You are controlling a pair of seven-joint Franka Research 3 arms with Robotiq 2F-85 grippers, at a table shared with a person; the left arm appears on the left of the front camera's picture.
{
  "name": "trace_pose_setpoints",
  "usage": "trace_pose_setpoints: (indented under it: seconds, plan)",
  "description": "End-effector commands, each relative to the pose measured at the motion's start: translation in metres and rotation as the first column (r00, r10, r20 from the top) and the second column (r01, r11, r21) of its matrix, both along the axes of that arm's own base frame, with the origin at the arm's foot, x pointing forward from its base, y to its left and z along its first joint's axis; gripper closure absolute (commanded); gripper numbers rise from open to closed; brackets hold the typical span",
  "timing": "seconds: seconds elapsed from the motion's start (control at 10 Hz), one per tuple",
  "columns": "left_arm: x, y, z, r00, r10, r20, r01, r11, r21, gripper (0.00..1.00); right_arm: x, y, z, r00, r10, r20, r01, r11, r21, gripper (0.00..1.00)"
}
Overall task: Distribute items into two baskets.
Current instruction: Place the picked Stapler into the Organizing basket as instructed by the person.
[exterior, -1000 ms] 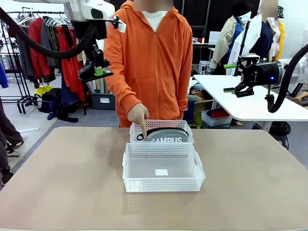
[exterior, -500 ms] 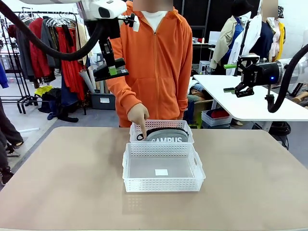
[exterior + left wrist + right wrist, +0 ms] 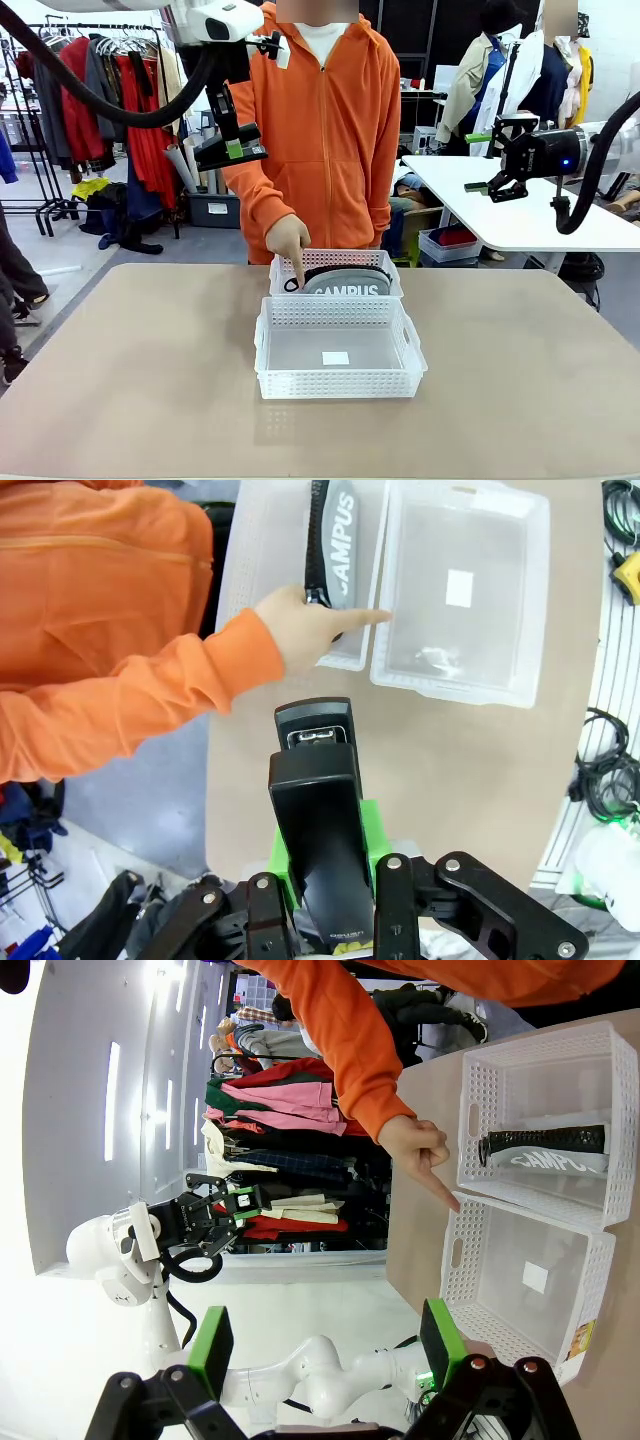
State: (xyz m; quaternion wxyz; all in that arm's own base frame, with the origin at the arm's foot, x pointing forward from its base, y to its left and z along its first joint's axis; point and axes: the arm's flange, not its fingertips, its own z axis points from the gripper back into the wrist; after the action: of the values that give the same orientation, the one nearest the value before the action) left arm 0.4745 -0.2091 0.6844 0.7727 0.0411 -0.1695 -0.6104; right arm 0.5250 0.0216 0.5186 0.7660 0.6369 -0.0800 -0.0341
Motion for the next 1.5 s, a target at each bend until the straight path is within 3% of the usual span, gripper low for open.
trace_pose_setpoints:
  seconds: [0.0,0.2,0.3,0.7,1.0,1.2,1.4]
  plan:
    - [0.0,0.0,0.0,1.0,0.0,0.0,0.0,1.0,0.0,1.0,0.0,0.0,0.003,1.0,-0.008,0.005,0.008,1.0,0.022,0.0]
    - [-0.009,-0.02,-0.006,0.997,-0.052,-0.061,0.047,0.995,-0.084,1.0,0.0,0.0,0.003,1.0,-0.008,0.005,0.008,1.0,0.022,0.0]
    - [-0.016,-0.041,-0.014,0.994,-0.093,-0.055,0.086,0.988,-0.129,1.0,0.0,0.0,0.003,1.0,-0.008,0.005,0.008,1.0,0.022,0.0]
    - [-0.047,-0.117,-0.049,0.948,-0.292,-0.127,0.274,0.952,-0.139,1.0,0.0,0.0,0.003,1.0,-0.008,0.005,0.008,1.0,0.022,0.0]
    - [-0.061,-0.169,-0.092,0.934,-0.331,-0.132,0.322,0.943,-0.089,1.0,0.0,0.0,0.003,1.0,-0.008,0.005,0.008,1.0,0.022,0.0]
    - [-0.055,-0.189,-0.118,0.947,-0.288,-0.146,0.285,0.958,-0.037,1.0,0.0,0.0,0.003,1.0,-0.008,0.005,0.008,1.0,0.022,0.0]
    - [-0.05,-0.194,-0.125,0.953,-0.274,-0.128,0.27,0.962,-0.047,1.0,0.0,0.0,0.003,1.0,-0.008,0.005,0.008,1.0,0.022,0.0]
